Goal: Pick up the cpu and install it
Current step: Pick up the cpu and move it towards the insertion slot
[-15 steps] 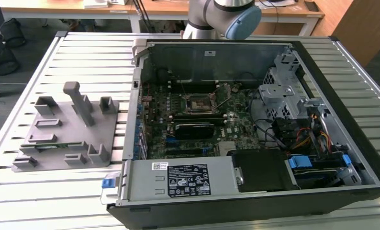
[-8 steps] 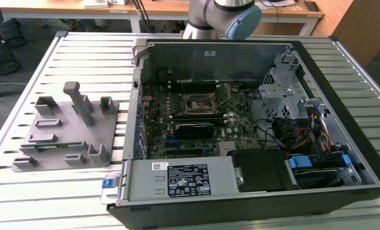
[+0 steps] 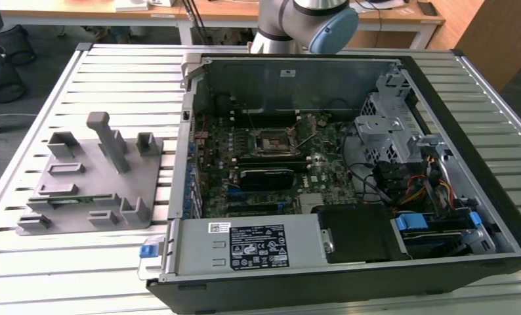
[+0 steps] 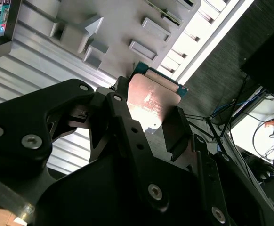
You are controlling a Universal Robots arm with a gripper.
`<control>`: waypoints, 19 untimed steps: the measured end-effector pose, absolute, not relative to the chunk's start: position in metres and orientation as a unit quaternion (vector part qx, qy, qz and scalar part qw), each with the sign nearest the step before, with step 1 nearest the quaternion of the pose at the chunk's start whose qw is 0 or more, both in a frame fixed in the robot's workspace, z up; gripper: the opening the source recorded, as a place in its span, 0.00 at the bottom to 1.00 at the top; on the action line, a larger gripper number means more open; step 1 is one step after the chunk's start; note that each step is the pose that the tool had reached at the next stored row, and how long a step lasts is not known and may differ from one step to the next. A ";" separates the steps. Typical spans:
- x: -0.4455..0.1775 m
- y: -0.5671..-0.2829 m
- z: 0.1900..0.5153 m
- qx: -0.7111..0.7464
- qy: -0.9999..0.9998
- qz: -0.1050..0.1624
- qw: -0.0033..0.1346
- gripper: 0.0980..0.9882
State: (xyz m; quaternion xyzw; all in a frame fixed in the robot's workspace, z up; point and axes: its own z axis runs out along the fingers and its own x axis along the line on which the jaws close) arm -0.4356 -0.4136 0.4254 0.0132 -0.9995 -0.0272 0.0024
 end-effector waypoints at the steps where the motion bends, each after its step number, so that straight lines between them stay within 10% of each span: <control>1: -0.436 -0.414 0.426 0.013 -1.000 -0.027 0.002 0.49; 19: -0.436 -0.414 0.430 0.013 -1.000 -0.027 0.002 0.49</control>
